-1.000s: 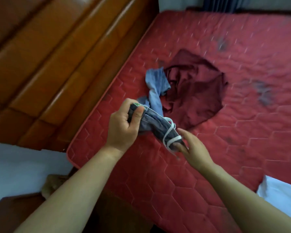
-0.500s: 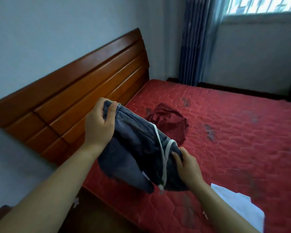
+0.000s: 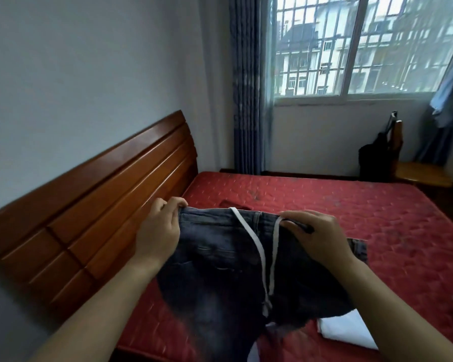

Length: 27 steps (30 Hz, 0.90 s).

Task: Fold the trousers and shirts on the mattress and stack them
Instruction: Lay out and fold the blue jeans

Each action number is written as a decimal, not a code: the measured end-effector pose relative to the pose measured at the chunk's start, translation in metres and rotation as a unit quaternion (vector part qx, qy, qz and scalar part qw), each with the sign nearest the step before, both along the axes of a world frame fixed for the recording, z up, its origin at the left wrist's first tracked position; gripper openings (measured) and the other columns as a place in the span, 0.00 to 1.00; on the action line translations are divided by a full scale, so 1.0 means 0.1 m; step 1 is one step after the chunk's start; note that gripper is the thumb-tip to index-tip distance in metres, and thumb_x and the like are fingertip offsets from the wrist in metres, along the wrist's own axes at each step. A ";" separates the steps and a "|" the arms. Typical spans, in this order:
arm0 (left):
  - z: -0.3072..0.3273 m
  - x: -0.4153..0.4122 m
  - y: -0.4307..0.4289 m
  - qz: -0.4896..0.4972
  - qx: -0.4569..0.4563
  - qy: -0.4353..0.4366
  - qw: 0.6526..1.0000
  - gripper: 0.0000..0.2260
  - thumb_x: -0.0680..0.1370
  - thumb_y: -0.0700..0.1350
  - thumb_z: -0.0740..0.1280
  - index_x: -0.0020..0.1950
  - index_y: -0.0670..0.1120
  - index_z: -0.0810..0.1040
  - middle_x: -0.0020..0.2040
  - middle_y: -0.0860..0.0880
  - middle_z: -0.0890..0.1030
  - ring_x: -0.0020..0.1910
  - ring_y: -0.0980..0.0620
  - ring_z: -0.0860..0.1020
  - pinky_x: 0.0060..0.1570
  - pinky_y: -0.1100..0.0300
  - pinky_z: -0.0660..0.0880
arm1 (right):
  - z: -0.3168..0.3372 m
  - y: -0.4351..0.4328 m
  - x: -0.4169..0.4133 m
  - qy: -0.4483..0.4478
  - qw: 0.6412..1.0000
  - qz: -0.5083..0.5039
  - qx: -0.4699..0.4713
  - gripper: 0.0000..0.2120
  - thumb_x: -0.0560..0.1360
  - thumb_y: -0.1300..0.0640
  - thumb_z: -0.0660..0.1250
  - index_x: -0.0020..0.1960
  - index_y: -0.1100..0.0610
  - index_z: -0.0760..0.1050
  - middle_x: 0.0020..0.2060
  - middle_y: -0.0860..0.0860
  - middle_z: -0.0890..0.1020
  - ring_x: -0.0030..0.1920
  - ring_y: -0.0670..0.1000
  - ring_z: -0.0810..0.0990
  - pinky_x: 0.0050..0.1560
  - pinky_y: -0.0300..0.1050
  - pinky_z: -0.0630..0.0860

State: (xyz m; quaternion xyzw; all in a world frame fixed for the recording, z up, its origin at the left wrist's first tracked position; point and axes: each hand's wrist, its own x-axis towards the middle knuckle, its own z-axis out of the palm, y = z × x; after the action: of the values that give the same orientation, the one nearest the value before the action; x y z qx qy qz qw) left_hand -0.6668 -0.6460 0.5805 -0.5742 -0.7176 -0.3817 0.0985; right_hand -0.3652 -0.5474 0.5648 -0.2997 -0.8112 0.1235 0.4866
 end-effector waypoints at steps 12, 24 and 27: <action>0.93 0.19 -0.07 -0.070 0.102 0.002 0.992 0.25 0.59 0.72 0.65 0.44 0.55 0.71 0.41 0.52 0.70 0.36 0.54 0.71 0.33 0.61 0.65 | 1.37 -0.44 0.41 -0.017 0.987 -0.099 0.125 0.08 0.71 0.50 0.71 0.46 0.52 0.84 0.40 0.46 0.84 0.38 0.43 0.81 0.42 0.40 0.78; 2.07 0.34 -0.34 -0.054 0.316 0.038 0.946 0.23 0.63 0.67 0.71 0.45 0.51 0.73 0.43 0.50 0.71 0.39 0.56 0.68 0.37 0.59 0.65 | 2.47 -0.84 0.55 0.042 0.961 -0.113 0.248 0.06 0.69 0.50 0.74 0.45 0.50 0.84 0.40 0.40 0.82 0.40 0.37 0.81 0.44 0.31 0.76; 2.33 0.31 -0.36 -0.068 0.335 0.030 0.939 0.24 0.63 0.70 0.67 0.46 0.52 0.72 0.45 0.48 0.73 0.41 0.56 0.68 0.39 0.58 0.67 | 2.78 -0.88 0.58 0.046 0.955 -0.126 0.263 0.06 0.70 0.46 0.72 0.44 0.47 0.83 0.37 0.38 0.81 0.37 0.34 0.79 0.42 0.27 0.73</action>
State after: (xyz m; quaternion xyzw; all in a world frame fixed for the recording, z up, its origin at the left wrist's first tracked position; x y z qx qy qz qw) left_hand -0.6357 -0.6823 0.8138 -0.5665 -0.5043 -0.5883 0.2805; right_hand -0.3076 -0.6354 0.8429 -0.2543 -0.7476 -0.1429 0.5966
